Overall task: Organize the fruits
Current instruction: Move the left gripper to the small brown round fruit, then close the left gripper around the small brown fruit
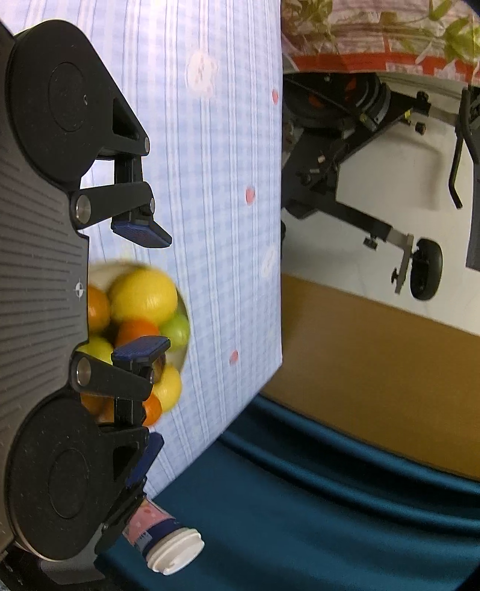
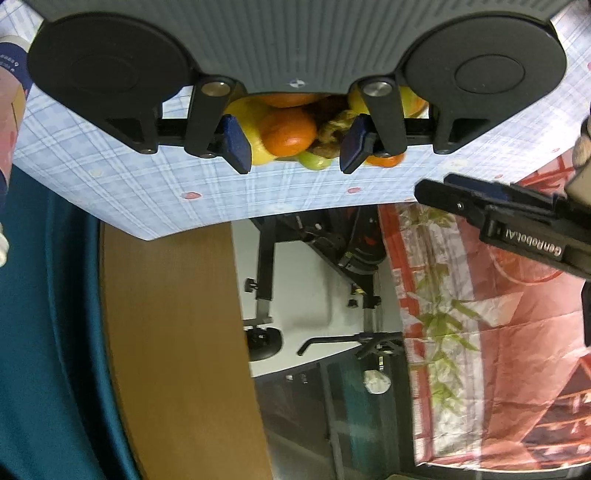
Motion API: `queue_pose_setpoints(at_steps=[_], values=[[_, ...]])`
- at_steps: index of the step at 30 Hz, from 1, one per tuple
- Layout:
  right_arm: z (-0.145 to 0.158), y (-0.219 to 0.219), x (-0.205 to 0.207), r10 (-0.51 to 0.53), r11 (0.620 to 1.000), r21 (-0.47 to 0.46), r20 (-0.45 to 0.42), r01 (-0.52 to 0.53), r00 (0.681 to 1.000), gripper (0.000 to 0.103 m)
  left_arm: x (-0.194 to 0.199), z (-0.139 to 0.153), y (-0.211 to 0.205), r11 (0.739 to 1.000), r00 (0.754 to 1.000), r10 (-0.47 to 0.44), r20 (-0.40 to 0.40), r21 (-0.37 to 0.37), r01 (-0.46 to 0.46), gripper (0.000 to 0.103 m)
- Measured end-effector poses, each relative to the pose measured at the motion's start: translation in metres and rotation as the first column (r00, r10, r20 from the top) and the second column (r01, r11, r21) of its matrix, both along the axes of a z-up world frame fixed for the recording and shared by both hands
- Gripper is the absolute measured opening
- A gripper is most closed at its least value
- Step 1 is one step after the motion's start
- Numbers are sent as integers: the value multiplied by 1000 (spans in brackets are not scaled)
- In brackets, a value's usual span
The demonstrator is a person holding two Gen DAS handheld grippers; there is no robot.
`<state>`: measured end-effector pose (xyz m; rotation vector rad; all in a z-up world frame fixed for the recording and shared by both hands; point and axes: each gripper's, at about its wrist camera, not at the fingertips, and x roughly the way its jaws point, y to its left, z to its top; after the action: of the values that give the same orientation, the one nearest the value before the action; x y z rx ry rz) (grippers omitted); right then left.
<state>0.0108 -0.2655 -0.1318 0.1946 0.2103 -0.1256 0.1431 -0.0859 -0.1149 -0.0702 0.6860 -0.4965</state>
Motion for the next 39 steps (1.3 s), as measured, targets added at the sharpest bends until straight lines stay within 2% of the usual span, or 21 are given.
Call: queue_pose_setpoints(at_steps=[10, 14, 20, 22, 24, 27, 33, 39], values=[[8, 51, 3, 140, 989, -50, -41, -142, 989, 57, -19, 1, 52, 996, 998, 63, 8, 58, -64, 55], [6, 78, 9, 223, 972, -57, -81, -228, 971, 56, -26, -9, 74, 996, 996, 90, -16, 15, -90, 55], [-5, 107, 27, 319, 943, -40, -171, -330, 932, 48, -34, -24, 99, 988, 989, 147, -30, -34, -148, 55], [-8, 115, 34, 325, 940, -41, -200, -339, 924, 47, -34, -27, 105, 986, 986, 161, -36, -45, -163, 55], [-12, 121, 41, 322, 941, -34, -230, -338, 919, 42, -33, -29, 110, 982, 983, 178, -43, -59, -180, 55], [-18, 131, 51, 307, 941, -54, -272, -333, 912, 42, -35, -30, 115, 978, 981, 187, -46, -80, -190, 55], [-24, 139, 64, 290, 942, -75, -312, -327, 905, 42, -41, -34, 115, 977, 981, 187, -46, -92, -190, 55], [-30, 142, 67, 287, 937, -97, -337, -337, 897, 34, -40, -37, 113, 980, 982, 182, -46, -78, -185, 55]])
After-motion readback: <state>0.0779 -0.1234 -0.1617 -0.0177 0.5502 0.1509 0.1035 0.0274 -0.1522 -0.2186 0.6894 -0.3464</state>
